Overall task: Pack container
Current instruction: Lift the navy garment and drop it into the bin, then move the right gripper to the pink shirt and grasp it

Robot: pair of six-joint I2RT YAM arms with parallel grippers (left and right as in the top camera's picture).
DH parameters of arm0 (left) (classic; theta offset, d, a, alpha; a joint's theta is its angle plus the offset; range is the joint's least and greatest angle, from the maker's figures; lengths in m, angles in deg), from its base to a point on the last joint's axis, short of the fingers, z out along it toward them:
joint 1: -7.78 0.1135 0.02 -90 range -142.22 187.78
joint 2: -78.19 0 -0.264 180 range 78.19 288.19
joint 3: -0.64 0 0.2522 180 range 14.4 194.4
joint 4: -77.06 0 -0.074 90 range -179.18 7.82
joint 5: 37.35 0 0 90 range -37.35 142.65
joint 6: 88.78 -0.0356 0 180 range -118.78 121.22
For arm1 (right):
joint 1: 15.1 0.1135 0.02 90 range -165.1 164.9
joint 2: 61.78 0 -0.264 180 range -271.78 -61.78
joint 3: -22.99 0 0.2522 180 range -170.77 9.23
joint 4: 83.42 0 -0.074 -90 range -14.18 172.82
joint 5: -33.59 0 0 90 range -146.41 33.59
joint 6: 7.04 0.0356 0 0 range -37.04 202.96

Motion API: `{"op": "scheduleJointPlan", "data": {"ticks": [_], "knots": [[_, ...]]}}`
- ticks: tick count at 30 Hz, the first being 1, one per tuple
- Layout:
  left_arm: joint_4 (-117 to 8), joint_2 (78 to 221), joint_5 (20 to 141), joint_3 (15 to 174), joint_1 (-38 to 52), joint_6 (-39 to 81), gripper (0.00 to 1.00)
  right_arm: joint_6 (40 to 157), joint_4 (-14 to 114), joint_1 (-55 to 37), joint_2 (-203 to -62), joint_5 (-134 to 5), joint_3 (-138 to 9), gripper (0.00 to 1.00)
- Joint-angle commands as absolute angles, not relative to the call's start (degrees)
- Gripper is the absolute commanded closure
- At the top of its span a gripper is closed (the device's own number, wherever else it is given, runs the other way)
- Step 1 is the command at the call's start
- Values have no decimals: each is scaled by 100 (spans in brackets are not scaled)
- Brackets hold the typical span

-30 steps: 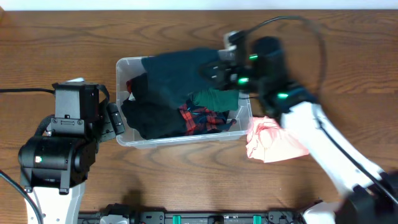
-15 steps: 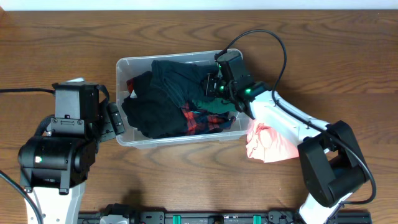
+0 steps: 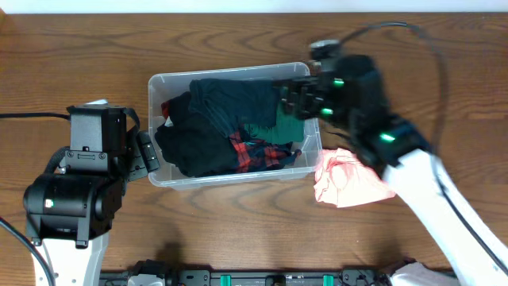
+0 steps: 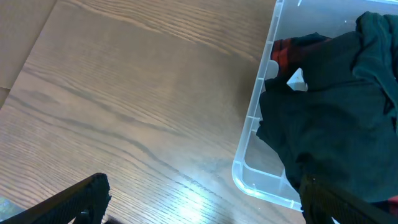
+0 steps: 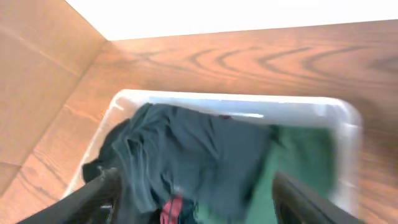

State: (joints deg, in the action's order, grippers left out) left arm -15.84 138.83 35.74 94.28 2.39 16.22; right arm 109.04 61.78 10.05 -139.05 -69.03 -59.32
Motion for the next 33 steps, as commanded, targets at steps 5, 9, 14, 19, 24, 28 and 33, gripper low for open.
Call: {"op": "scheduleJointPlan", "data": {"ticks": [5,9,14,19,24,28,33], "knots": [[-1569,13879,3502,9441,263,1653,2,11029,4388,-689,-13337,-7065,-5935,9],[-1569,13879,3502,9441,263,1653,2,10598,3503,-1699,-13461,-7587,-5911,4],[-1569,13879,3502,9441,263,1653,2,10021,2810,-2492,-13809,-7635,-5659,1],[-1569,13879,3502,9441,263,1653,2,10004,2631,-2628,-14235,-7782,-4920,1],[-1569,13879,3502,9441,263,1653,2,9626,2983,-2628,-14567,-7874,-4116,1],[-1569,13879,3502,9441,263,1653,2,9617,3695,-2628,-14740,-7874,-3504,1],[-1569,13879,3502,9441,263,1653,2,9613,4596,-2628,-14882,-8531,-2853,2]]}}
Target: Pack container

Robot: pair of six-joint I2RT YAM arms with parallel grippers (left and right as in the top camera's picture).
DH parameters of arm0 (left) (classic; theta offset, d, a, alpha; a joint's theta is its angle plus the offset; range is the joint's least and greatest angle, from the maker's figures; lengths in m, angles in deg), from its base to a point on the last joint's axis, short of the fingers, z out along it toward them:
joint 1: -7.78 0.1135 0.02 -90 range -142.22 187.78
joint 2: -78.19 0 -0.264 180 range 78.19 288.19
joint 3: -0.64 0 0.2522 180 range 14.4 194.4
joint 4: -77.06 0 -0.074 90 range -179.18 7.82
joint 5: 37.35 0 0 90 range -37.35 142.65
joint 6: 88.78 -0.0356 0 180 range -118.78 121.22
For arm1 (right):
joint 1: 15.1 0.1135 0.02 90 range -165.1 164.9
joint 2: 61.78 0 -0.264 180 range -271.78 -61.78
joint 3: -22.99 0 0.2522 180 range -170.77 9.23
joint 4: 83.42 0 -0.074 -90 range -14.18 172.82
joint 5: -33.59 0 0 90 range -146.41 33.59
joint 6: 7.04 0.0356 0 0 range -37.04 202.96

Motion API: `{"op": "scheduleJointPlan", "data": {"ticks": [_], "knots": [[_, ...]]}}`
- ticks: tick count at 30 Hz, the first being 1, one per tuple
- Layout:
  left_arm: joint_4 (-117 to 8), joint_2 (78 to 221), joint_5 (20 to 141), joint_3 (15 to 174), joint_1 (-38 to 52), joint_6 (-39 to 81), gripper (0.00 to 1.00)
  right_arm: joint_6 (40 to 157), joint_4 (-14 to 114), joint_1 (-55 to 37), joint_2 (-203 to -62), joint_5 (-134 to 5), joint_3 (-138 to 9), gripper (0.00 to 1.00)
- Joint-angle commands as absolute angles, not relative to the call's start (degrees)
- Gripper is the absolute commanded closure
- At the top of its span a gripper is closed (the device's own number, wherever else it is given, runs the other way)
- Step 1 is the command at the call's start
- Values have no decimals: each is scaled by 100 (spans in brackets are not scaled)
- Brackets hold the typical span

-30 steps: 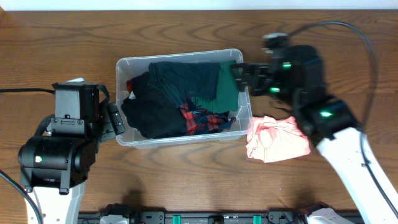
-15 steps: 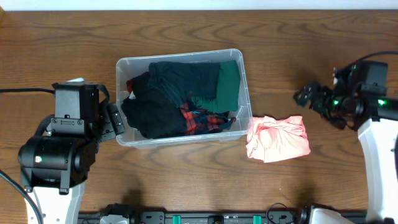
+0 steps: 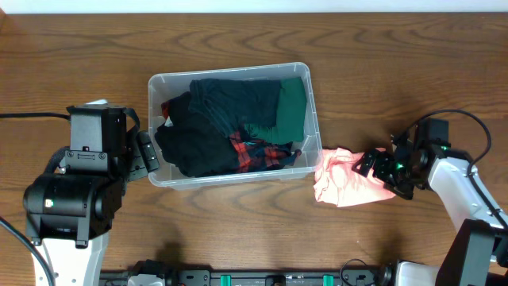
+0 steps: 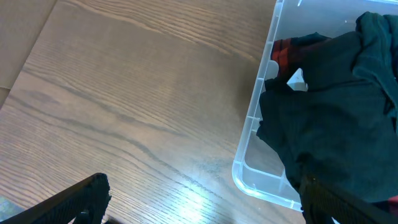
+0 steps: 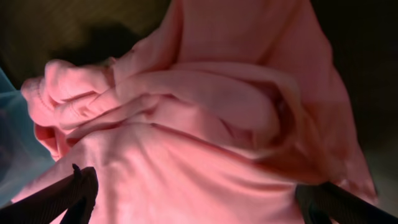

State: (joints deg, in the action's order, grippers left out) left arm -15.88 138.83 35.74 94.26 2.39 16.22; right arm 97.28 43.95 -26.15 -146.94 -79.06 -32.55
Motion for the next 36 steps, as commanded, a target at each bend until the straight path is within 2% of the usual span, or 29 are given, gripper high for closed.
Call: {"op": "scheduleJointPlan", "data": {"ticks": [1,2,4,5,6,7,8,9,11,15,19,23,27,32,36], "knots": [[-1569,13879,3502,9441,263,1653,2,9613,4793,-2628,-14906,-8689,-2719,4],[-1569,13879,3502,9441,263,1653,2,9617,4954,-2628,-14919,-8763,-2597,9],[-1569,13879,3502,9441,263,1653,2,9626,5186,-2628,-14924,-8870,-2424,25],[-1569,13879,3502,9441,263,1653,2,9628,5223,-2628,-14924,-8890,-2383,42],[-1569,13879,3502,9441,263,1653,2,9619,5223,-2628,-14924,-8888,-2381,54],[-1569,13879,3502,9441,263,1653,2,9617,5234,-2628,-14921,-8888,-2381,59],[-1569,13879,3502,9441,263,1653,2,9617,5245,-2628,-14915,-8888,-2381,60],[-1569,13879,3502,9441,263,1653,2,9617,5236,-2628,-14915,-8881,-2381,59],[-1569,13879,3502,9441,263,1653,2,9650,5079,-2628,-14915,-8774,-2381,41],[-1569,13879,3502,9441,263,1653,2,10131,4624,-2635,-14915,-7712,-2381,27],[-1569,13879,3502,9441,263,1653,2,10045,4570,-2635,-14915,-7589,-2381,16],[-1569,13879,3502,9441,263,1653,2,10050,4576,-2635,-14915,-7526,-2370,12],[-1569,13879,3502,9441,263,1653,2,10559,4664,-2763,-14917,-6851,-2370,9],[-1569,13879,3502,9441,263,1653,2,10933,5055,-3216,-14915,-6859,-2370,9],[-1569,13879,3502,9441,263,1653,2,11003,5219,-3710,-14915,-6715,-2372,3]]}}
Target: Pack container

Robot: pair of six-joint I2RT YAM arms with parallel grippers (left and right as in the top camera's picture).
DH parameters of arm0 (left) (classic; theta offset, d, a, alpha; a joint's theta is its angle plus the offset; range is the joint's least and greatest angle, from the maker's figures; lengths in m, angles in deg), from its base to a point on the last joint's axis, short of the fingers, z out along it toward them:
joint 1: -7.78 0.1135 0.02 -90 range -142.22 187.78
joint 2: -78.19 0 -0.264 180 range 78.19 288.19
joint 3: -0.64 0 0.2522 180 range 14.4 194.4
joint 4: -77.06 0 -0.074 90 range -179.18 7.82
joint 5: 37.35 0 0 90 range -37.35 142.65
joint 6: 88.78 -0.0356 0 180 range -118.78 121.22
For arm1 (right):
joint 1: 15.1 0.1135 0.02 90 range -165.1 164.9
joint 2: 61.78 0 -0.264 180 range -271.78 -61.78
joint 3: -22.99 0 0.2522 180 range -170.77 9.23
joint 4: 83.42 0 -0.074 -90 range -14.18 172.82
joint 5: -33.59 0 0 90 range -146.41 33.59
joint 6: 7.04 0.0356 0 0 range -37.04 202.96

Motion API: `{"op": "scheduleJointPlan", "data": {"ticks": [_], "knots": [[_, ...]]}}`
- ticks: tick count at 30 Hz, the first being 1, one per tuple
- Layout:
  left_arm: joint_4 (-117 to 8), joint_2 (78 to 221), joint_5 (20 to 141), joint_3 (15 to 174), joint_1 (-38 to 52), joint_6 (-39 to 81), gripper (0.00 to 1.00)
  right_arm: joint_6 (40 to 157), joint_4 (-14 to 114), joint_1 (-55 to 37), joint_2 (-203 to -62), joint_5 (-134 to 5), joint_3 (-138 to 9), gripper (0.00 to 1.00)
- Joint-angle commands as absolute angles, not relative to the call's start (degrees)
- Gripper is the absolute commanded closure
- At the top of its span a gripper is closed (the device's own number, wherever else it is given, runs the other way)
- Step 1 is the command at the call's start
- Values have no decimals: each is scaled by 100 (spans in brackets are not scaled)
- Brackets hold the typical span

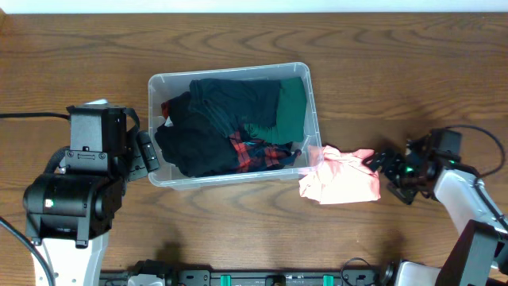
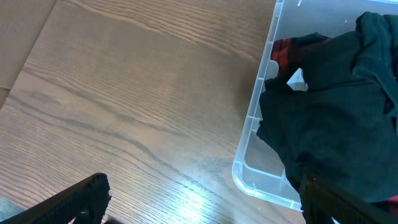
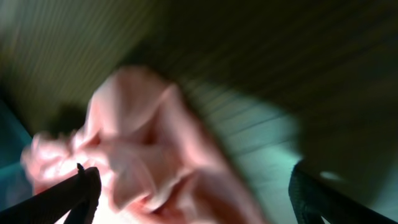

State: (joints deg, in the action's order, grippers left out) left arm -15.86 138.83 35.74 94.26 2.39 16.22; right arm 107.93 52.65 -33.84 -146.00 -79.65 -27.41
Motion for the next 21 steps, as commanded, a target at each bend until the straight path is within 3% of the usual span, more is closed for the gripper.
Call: {"op": "scheduleJointPlan", "data": {"ticks": [1,6,15,19,21], "knots": [[-1569,13879,3502,9441,263,1653,2,11011,5210,-3845,-14917,-6715,-2372,2],[-1569,13879,3502,9441,263,1653,2,10382,5221,-4003,-14917,-7561,-2370,4],[-1569,13879,3502,9439,263,1653,2,9956,5225,-2949,-14917,-8326,-2228,5],[-1569,13879,3502,9441,263,1653,2,10019,5398,-2637,-14917,-8497,-2064,17],[-1569,13879,3502,9441,263,1653,2,10074,5413,-2632,-14917,-8488,-2009,36]]}}
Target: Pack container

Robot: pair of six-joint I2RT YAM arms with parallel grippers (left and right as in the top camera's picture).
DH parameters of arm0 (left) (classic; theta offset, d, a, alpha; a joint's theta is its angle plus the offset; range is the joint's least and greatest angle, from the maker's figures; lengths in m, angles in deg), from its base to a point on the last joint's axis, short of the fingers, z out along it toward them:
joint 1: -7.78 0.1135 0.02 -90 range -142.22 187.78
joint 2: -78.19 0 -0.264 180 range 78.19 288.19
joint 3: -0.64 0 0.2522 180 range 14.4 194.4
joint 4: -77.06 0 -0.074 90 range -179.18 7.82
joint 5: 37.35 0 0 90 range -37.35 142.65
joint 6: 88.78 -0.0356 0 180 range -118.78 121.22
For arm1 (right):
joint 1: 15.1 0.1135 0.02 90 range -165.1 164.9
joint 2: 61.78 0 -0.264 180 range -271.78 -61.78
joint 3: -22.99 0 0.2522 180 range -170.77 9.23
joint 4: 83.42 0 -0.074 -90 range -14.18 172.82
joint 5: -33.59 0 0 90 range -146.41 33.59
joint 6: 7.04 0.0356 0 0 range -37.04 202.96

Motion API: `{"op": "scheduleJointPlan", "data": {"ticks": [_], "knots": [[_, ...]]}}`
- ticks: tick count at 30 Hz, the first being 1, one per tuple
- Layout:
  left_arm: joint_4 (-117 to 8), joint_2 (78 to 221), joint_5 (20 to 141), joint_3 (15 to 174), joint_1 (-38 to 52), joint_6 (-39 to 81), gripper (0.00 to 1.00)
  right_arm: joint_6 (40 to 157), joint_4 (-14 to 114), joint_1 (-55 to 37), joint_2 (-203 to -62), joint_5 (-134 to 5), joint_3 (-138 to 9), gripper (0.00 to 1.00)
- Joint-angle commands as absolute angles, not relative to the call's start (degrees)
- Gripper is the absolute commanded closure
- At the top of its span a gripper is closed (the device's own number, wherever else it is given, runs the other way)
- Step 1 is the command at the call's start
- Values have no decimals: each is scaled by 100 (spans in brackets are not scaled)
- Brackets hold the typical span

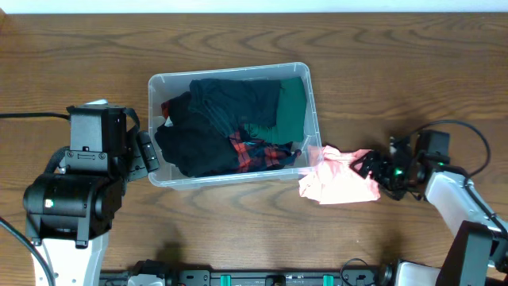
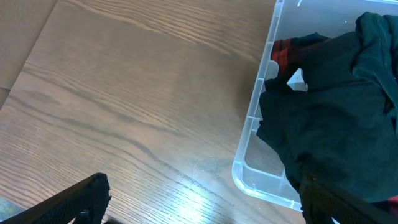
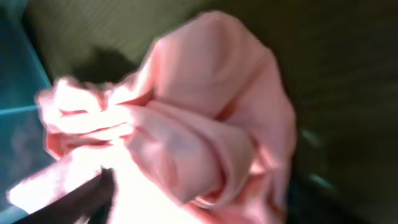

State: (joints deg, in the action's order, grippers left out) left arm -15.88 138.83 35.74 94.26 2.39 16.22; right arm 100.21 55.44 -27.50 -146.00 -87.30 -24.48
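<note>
A clear plastic container sits mid-table, filled with dark clothes, a green piece and a red plaid piece. A pink cloth lies crumpled on the table against the container's near right corner. My right gripper is low at the cloth's right edge; in the right wrist view the pink cloth fills the frame between the wide-apart fingers of the gripper. The left gripper rests open beside the container's left wall.
Bare wooden table surrounds the container. The right arm's cable loops over the table at far right. A white wall edge runs along the back of the table.
My right gripper has moved a little left, onto the pink cloth's right edge, and the cloth now fills its wrist view. The cloth and left arm have not moved.
My right gripper was open above the container's right end, the pink cloth lying right of the container. Then it was down at the cloth. Later the cloth lay further left against the container, the gripper drawn back right. Now the gripper is at the cloth again.
</note>
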Motion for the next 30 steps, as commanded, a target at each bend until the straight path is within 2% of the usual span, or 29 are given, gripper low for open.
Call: {"op": "scheduleJointPlan", "data": {"ticks": [1,3,7,8,16,20,25,30], "knots": [[-1569,13879,3502,9441,263,1653,2,10072,5416,-2648,-14917,-8477,-2003,42],[-1569,13879,3502,9441,263,1653,2,10072,5451,-2674,-14917,-8418,-2003,64],[-1569,13879,3502,9441,263,1653,2,10072,5669,-2694,-14895,-8409,-2031,95],[-1569,13879,3502,9441,263,1653,2,10074,5673,-2694,-14867,-8418,-2081,99],[-1569,13879,3502,9441,263,1653,2,10246,5577,-2691,-13953,-9773,-3111,99],[-1569,13879,3502,9441,263,1653,2,10664,5711,-2680,-13223,-9893,-3933,99],[-1569,13879,3502,9441,263,1653,2,11250,6661,-2447,-12567,-10239,-4733,99],[-1569,13879,3502,9441,263,1653,2,12404,7859,-1782,-12471,-10767,-4820,99]]}}
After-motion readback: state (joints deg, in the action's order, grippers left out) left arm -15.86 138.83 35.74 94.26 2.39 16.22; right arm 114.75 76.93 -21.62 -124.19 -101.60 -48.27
